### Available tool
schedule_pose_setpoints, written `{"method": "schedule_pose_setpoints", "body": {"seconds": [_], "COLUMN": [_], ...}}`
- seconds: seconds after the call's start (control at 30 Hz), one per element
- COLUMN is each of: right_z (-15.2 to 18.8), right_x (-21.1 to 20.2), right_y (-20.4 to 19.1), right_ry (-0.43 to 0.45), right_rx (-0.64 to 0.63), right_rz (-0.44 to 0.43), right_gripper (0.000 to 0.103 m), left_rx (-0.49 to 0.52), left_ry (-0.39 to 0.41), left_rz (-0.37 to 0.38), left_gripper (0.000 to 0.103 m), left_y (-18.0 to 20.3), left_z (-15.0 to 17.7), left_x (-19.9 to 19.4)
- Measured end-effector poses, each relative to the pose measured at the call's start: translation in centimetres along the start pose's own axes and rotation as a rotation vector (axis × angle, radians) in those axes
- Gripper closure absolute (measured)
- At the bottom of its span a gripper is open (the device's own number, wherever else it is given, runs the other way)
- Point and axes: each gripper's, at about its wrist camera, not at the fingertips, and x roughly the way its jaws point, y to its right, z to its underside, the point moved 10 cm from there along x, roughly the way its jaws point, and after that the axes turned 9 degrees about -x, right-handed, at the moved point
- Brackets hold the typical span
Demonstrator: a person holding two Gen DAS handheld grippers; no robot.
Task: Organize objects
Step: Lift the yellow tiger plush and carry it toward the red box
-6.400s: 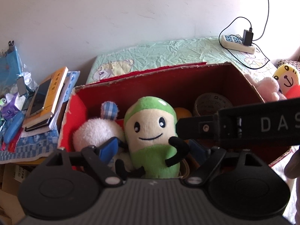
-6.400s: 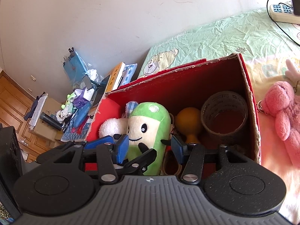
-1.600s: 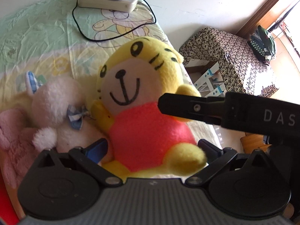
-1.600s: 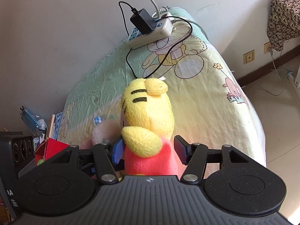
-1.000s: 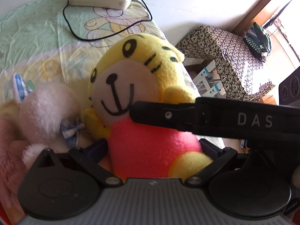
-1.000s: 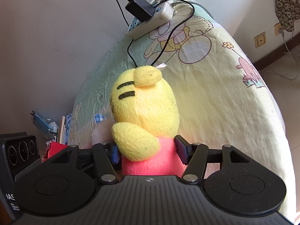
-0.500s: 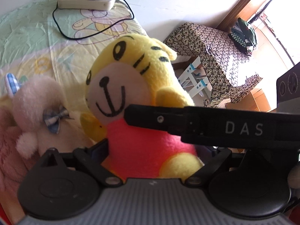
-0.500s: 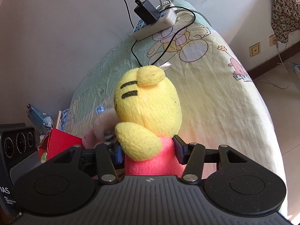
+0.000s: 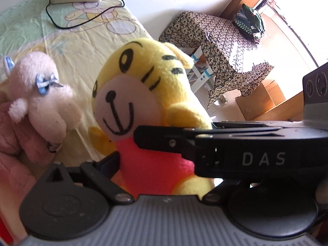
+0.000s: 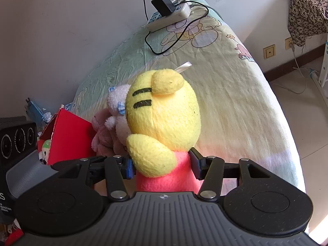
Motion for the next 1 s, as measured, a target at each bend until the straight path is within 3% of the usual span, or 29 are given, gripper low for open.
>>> {"method": "schedule_pose_setpoints", "body": {"seconds": [0.17,0.67,1.0], "right_z": [0.4,1.4,1.6], "right_x": [-0.8,-3.0,-3.5], "right_y": [-0.8,-4.3,-9.1], "right_ry": [0.011,0.083,0.149], "right_rx": [-0.018,-0.109,-0.142], "right_rz": [-0.006,-0.022,-0.019], "right_gripper": [0.048,0.049,0.049], "left_rx": [0.046,0.046,0.106], "left_ry": [0.053,0.180,0.264], "left_rz": [-0.033,-0.045,-0.054], "left_gripper": [0.014,0.016,0.017], "left_y": [0.7,1.4,0.2], "left_z": [0.3,2.2,3.3], "left_x": [-1.5,-5.7,-10.5]}}
